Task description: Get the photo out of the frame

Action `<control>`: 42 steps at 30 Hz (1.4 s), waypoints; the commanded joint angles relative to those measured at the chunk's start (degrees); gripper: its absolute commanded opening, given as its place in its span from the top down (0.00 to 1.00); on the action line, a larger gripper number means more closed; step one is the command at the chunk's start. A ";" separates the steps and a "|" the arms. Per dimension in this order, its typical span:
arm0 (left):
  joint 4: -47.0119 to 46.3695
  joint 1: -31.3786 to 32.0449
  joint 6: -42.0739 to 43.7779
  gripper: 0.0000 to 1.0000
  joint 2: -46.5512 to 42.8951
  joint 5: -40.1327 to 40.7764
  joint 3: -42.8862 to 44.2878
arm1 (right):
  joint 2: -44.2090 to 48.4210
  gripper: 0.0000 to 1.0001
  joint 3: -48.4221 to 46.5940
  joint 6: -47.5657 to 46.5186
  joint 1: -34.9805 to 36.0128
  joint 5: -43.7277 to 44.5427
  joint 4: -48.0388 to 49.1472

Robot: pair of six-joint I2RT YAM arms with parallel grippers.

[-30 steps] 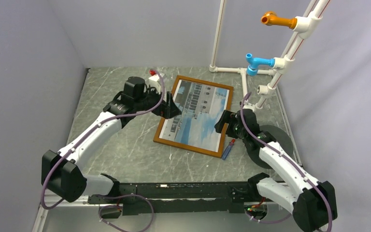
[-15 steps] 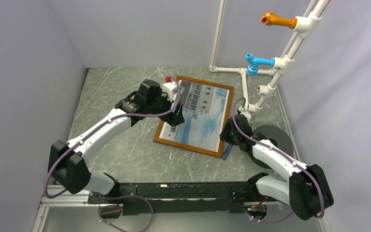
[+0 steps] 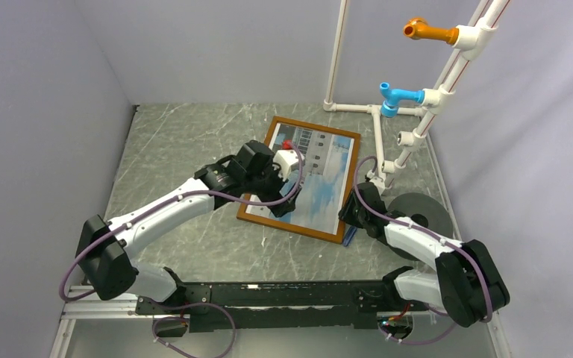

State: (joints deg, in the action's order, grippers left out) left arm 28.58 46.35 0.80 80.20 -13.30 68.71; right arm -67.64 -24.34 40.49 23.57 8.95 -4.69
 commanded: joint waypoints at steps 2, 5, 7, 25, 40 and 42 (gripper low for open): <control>0.09 3.22 2.60 0.01 0.70 3.78 0.54 | -1.52 0.63 1.44 1.10 0.18 0.37 6.40; -0.40 4.93 2.87 0.01 1.00 5.23 0.19 | -1.75 0.64 1.81 1.00 0.24 0.33 7.04; -0.77 6.13 3.13 0.01 1.28 6.27 -0.17 | -1.78 0.66 1.84 0.82 0.32 0.16 7.27; -1.88 24.54 10.96 0.01 10.57 31.31 -1.08 | 5.03 1.00 -5.10 3.08 0.42 -4.20 -3.91; -4.67 33.26 11.08 0.01 19.82 47.37 -0.13 | 8.62 1.00 -9.24 5.71 0.40 -8.68 -8.68; -3.42 33.35 9.89 0.01 21.92 51.61 1.29 | 8.63 1.00 -9.59 6.55 0.42 -10.02 -8.90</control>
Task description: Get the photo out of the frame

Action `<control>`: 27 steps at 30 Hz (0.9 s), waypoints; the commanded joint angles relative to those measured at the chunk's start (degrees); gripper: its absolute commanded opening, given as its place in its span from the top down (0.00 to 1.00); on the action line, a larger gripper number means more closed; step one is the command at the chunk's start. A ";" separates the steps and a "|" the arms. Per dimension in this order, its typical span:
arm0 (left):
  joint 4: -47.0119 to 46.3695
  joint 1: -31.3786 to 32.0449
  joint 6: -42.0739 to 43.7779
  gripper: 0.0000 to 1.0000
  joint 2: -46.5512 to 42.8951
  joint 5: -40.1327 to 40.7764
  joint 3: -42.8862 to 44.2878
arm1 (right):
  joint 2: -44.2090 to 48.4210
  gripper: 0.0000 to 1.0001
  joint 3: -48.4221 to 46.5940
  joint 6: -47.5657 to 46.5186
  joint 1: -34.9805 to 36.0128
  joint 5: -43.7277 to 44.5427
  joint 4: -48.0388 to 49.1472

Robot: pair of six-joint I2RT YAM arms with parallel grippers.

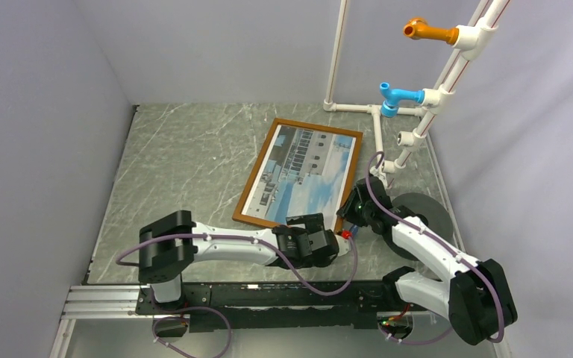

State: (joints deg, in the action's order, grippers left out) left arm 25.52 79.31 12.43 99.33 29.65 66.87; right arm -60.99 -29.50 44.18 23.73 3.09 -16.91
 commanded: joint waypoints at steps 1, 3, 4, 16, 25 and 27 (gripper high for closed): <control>0.37 0.36 -2.03 0.01 3.91 9.60 4.11 | 2.08 1.00 -4.43 3.32 0.31 -4.63 3.29; 0.50 0.41 -2.42 0.01 4.79 9.08 4.17 | 2.09 1.00 -4.44 4.13 0.31 -5.45 3.80; -0.04 0.45 -2.47 0.01 4.82 8.54 3.49 | 1.97 1.00 -4.51 4.46 0.32 -5.78 4.03; -4.10 0.05 -10.05 0.01 9.00 13.99 4.32 | 1.12 1.00 -5.29 5.86 0.16 -7.72 4.19; -3.54 -0.14 -26.95 0.01 -14.09 -1.43 -8.47 | -7.69 0.15 -6.48 0.43 0.83 -5.85 0.10; -5.80 -0.12 -30.75 0.01 -20.15 -3.28 -12.61 | -10.10 0.17 -5.86 0.65 1.75 -5.45 1.51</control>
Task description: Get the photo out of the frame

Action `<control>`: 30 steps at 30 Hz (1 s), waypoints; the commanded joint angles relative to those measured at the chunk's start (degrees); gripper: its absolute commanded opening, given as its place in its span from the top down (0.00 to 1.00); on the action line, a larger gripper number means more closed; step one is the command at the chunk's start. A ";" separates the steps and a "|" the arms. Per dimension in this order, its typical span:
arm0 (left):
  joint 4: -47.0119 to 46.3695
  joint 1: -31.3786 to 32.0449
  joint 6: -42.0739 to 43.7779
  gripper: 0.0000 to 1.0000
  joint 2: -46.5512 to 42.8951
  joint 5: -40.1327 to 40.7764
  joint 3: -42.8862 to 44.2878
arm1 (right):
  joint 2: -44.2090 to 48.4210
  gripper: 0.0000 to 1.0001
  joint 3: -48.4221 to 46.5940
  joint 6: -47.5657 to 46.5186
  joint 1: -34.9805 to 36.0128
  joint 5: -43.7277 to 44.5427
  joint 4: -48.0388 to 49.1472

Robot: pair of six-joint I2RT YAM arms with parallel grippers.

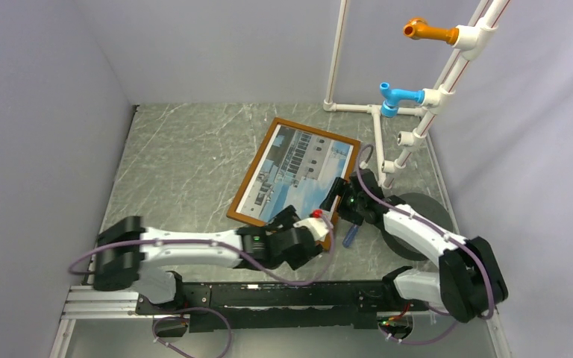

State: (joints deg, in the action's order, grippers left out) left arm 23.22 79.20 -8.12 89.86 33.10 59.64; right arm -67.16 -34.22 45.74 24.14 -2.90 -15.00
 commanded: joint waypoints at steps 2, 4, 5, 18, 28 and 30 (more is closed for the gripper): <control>-6.64 -0.01 -13.58 0.01 -14.56 -8.29 -9.62 | -4.80 0.25 0.21 -0.17 2.17 1.64 1.82; -8.55 -0.02 -17.62 0.00 -16.72 -8.10 -12.55 | -5.83 0.37 0.96 0.64 2.79 2.70 2.69; -9.47 -0.01 -18.95 0.01 -17.30 -7.89 -13.73 | -6.53 0.39 0.62 0.81 3.10 3.44 2.33; -14.93 0.23 -14.76 0.00 -13.61 -8.12 -15.05 | -10.89 0.67 3.39 2.05 5.68 6.62 5.70; -22.64 0.83 6.20 0.01 -7.91 -5.22 -14.88 | -5.21 1.00 -2.49 -0.19 5.92 -0.28 -0.75; -26.06 0.90 9.80 0.01 -6.64 -2.72 -15.13 | -3.32 1.00 -3.28 1.53 5.80 -2.34 -1.21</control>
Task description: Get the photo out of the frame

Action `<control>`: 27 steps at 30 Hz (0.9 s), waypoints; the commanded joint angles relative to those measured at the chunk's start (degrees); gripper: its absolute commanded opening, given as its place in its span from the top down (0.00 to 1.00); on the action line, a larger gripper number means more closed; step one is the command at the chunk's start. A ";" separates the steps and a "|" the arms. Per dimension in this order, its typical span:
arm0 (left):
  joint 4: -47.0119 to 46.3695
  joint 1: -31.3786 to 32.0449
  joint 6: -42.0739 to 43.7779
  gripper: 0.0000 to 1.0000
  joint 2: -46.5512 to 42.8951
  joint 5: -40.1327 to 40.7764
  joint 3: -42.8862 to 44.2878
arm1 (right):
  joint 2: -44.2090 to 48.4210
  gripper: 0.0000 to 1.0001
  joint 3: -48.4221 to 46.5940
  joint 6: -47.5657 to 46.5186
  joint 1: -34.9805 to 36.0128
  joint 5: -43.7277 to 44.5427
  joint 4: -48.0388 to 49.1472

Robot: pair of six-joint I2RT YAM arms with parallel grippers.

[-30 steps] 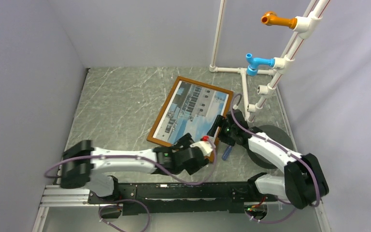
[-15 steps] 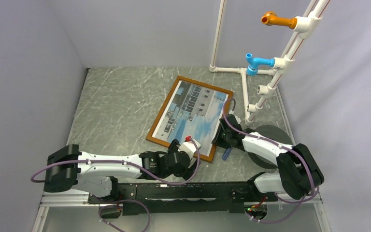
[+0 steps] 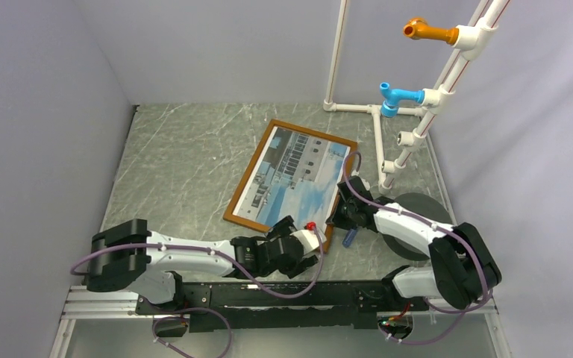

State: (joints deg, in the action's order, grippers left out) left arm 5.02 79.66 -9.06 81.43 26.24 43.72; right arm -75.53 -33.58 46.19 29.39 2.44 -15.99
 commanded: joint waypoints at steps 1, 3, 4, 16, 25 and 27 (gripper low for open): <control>-9.16 0.61 12.10 0.01 2.46 5.23 0.63 | 5.71 1.00 -4.25 1.73 0.57 -8.27 -0.50; -10.60 1.28 14.41 0.01 4.15 7.41 1.07 | 6.64 1.00 -4.85 2.70 0.58 -8.75 -1.55; -11.16 1.89 15.54 0.01 5.07 8.60 1.39 | 7.01 1.00 -5.10 3.02 0.56 -8.69 -2.05; -22.01 8.16 30.30 0.00 23.48 30.72 6.08 | 9.19 1.00 -6.29 5.61 0.40 -10.26 -3.43; -54.26 8.23 53.99 0.42 32.64 40.66 4.45 | 11.83 1.00 -5.98 5.41 0.23 -10.43 -3.94; -62.17 8.24 59.28 0.53 32.12 42.33 3.03 | 13.06 1.00 -6.25 3.62 0.25 -9.87 -4.34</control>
State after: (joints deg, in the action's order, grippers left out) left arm -35.81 87.74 36.80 114.54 61.54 48.53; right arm -66.96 -35.75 50.39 29.41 -2.66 -24.69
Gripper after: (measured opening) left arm 0.552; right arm 0.189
